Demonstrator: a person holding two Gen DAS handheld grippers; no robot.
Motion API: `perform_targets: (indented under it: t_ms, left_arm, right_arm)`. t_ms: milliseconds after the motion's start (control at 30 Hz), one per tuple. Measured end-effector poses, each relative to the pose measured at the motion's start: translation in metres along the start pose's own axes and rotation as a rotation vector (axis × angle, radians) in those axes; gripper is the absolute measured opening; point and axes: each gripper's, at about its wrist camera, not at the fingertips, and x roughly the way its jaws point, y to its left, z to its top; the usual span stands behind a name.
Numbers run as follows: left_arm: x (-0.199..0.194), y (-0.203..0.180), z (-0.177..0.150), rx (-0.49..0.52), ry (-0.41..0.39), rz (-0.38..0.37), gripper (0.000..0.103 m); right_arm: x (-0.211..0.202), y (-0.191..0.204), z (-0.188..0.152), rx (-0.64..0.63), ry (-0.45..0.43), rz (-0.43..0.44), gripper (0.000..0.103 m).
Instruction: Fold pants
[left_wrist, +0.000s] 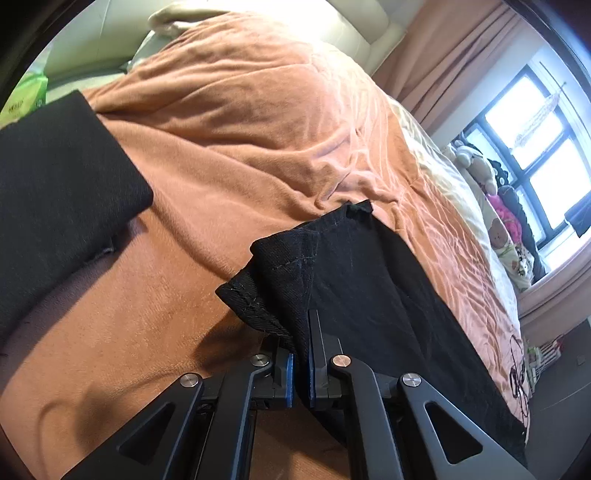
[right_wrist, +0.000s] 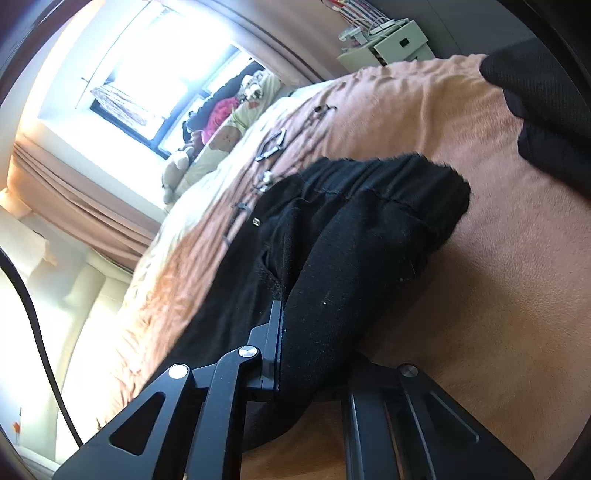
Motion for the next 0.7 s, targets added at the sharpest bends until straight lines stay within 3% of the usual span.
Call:
perform_targets:
  t_ms: [333, 700]
  left_arm:
    - [-0.048, -0.025, 0.010, 0.069, -0.040, -0.024, 0.005]
    - [-0.113, -0.006, 0.000, 0.073, -0.068, -0.035, 0.005]
  right_arm:
    - [-0.051, -0.001, -0.012, -0.047, -0.017, 0.067, 0.005]
    - [-0.100, -0.026, -0.017, -0.017, -0.015, 0.086, 0.005]
